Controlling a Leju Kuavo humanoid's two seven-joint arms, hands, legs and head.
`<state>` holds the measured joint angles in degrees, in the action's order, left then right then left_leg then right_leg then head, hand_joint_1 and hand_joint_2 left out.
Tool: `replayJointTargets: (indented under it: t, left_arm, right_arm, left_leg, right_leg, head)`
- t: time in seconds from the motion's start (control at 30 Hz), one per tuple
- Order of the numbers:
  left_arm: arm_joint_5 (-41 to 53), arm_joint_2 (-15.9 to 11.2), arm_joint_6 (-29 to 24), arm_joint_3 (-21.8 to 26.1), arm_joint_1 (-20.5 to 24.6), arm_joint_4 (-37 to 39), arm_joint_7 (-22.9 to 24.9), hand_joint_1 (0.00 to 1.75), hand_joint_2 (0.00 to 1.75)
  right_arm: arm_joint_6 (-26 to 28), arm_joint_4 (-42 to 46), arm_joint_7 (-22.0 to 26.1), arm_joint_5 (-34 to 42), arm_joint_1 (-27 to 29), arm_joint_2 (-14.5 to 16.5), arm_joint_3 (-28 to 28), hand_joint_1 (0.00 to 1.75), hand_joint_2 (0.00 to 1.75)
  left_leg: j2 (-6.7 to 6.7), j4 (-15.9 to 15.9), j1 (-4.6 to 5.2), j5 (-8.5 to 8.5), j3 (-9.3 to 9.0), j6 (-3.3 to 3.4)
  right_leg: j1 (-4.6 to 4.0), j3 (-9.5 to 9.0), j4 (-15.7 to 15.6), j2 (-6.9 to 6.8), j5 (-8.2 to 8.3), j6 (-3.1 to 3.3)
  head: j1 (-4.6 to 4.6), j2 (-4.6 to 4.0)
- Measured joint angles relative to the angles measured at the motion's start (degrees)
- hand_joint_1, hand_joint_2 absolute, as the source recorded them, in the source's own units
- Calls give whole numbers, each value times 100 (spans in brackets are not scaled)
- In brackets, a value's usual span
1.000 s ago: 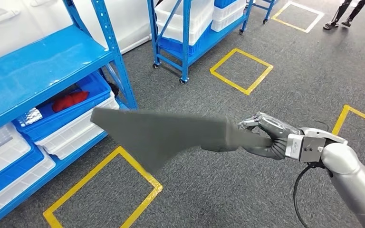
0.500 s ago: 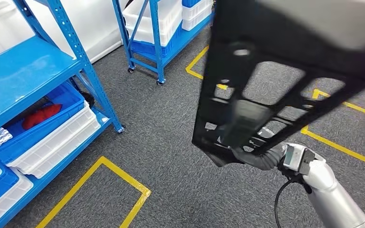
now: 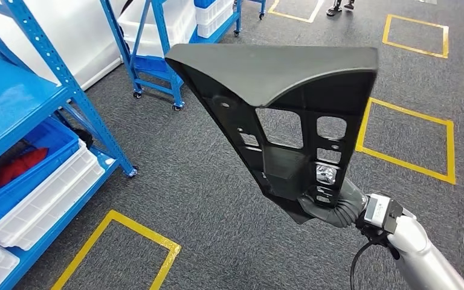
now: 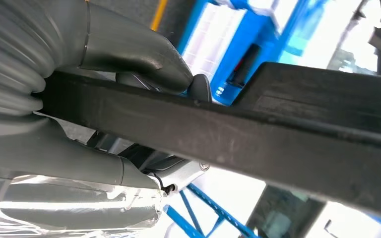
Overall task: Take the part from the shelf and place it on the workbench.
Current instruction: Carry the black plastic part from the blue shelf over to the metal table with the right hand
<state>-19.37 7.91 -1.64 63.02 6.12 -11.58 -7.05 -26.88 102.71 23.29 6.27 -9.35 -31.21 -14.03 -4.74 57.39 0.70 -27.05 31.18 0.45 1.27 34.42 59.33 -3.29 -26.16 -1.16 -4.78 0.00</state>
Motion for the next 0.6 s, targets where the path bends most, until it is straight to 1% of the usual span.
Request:
replayJointTargets:
  t: [0.03, 0.07, 0.1, 0.13, 0.17, 0.2, 0.23, 0.27, 0.3, 0.33, 0.37, 0.4, 0.43, 0.47, 0.5, 0.53, 0.57, 0.6]
  left_arm:
    - [0, -4, 0, -1, 2, -1, 3, 0, 175]
    - [0, -5, 0, -3, 5, -1, 8, 0, 175]
    - [-1, -7, 0, -4, 11, -2, 15, 0, 175]
    - [-1, -9, -1, -4, 16, -2, 22, 0, 175]
    - [-2, -10, -3, -5, 19, -2, 27, 0, 175]
    - [-2, -11, -8, -4, 16, -2, 30, 0, 175]
    - [-1, -11, -12, -4, 9, -2, 30, 0, 175]
    - [-1, -11, -15, -3, -1, -2, 29, 0, 175]
    - [0, -12, -16, -3, -11, -2, 28, 0, 175]
    - [0, -14, -15, -5, -18, -2, 27, 0, 175]
    - [-1, -17, -13, -9, -22, -2, 27, 0, 175]
    - [-2, -22, -11, -14, -22, -2, 32, 0, 175]
    - [-2, -31, -10, -19, -20, -2, 37, 0, 175]
    - [-2, -39, -13, -22, -19, -2, 42, 0, 175]
    - [-1, -50, -17, -22, -18, -2, 44, 0, 175]
    - [-1, -59, -22, -21, -14, -2, 39, 0, 175]
    - [0, -64, -27, -19, -4, -2, 33, 0, 175]
    - [-2, -68, -33, -18, 7, -2, 27, 0, 175]
  right_arm:
    - [4, 4, 87, 63, 14, 9, 15, 175, 175]
    - [-4, 13, 198, 145, 33, 31, 44, 175, 175]
    - [-24, 29, 307, 232, 52, 62, 78, 175, 175]
    - [-51, 56, 379, 295, 65, 98, 116, 175, 175]
    - [-82, 84, 391, 315, 70, 135, 148, 175, 175]
    - [-101, 105, 306, 257, 71, 161, 166, 175, 175]
    - [-111, 106, 206, 182, 72, 173, 172, 175, 175]
    - [-116, 89, 141, 129, 81, 179, 172, 175, 175]
    - [-125, 62, 142, 135, 94, 178, 173, 175, 175]
    - [-147, 35, 270, 237, 111, 182, 186, 175, 175]
    - [-179, 17, 429, 369, 125, 194, 212, 175, 175]
    - [-226, 17, 560, 501, 131, 221, 251, 175, 175]
    - [-273, 30, 583, 552, 129, 257, 290, 175, 175]
    - [-303, 41, 470, 503, 113, 290, 313, 175, 175]
    - [-314, 50, 291, 382, 91, 320, 319, 175, 175]
    - [-304, 40, 129, 237, 71, 336, 301, 175, 175]
    - [-286, 10, 103, 159, 61, 345, 277, 175, 175]
    - [-281, -21, 218, 174, 58, 360, 258, 175, 175]
  left_leg:
    - [-42, 11, 9, -16, -2, -27]
    - [-89, 15, 4, -30, -9, -53]
    - [-71, 42, -14, -63, -8, -88]
    - [13, 133, -35, -141, 22, -119]
    - [131, 292, -53, -256, 82, -147]
    - [278, 609, -67, -438, 219, -164]
    - [373, 1008, -69, -635, 400, -168]
    - [412, 1401, -70, -788, 587, -168]
    - [430, 1713, -71, -874, 742, -164]
    - [434, 1777, -72, -825, 787, -154]
    - [440, 1632, -72, -680, 733, -140]
    - [473, 1284, -75, -459, 580, -121]
    - [578, 866, -82, -254, 395, -100]
    - [693, 498, -91, -116, 236, -84]
    - [791, 240, -96, -34, 123, -70]
    - [853, 128, -94, -24, 78, -56]
    - [835, 97, -85, -21, 67, -37]
    - [790, 78, -82, 3, 65, -2]
  right_leg:
    - [-22, 6, -13, 34, -13, 46]
    - [-23, 16, -13, 97, -7, 84]
    - [-23, 19, -18, 145, -2, 117]
    - [-22, 19, -24, 197, 6, 151]
    - [-15, 16, -31, 241, 15, 183]
    - [-10, 15, -34, 289, 20, 207]
    - [-12, 16, -34, 343, 23, 224]
    - [-18, 19, -33, 400, 25, 234]
    - [-24, 21, -31, 465, 26, 238]
    - [-28, 21, -27, 527, 26, 238]
    - [-31, 19, -23, 587, 27, 237]
    - [-30, 12, -19, 647, 27, 233]
    - [-27, 9, -15, 704, 26, 224]
    - [-29, 16, -6, 765, 29, 203]
    - [-22, 31, -1, 824, 40, 172]
    - [-14, 53, -2, 880, 55, 132]
    - [-6, 72, -11, 935, 76, 85]
    - [8, 88, -22, 969, 91, 41]
  head:
    - [0, 0]
    - [1, 0]
    - [1, 0]
    - [1, 0]
    - [0, 0]
    - [-1, 0]
    - [-1, 0]
    - [-1, 0]
    - [-1, 0]
    - [-1, 0]
    - [-1, 0]
    - [-1, 0]
    - [0, 0]
    - [0, 0]
    - [0, 0]
    - [1, 0]
    - [1, 0]
    - [1, 0]
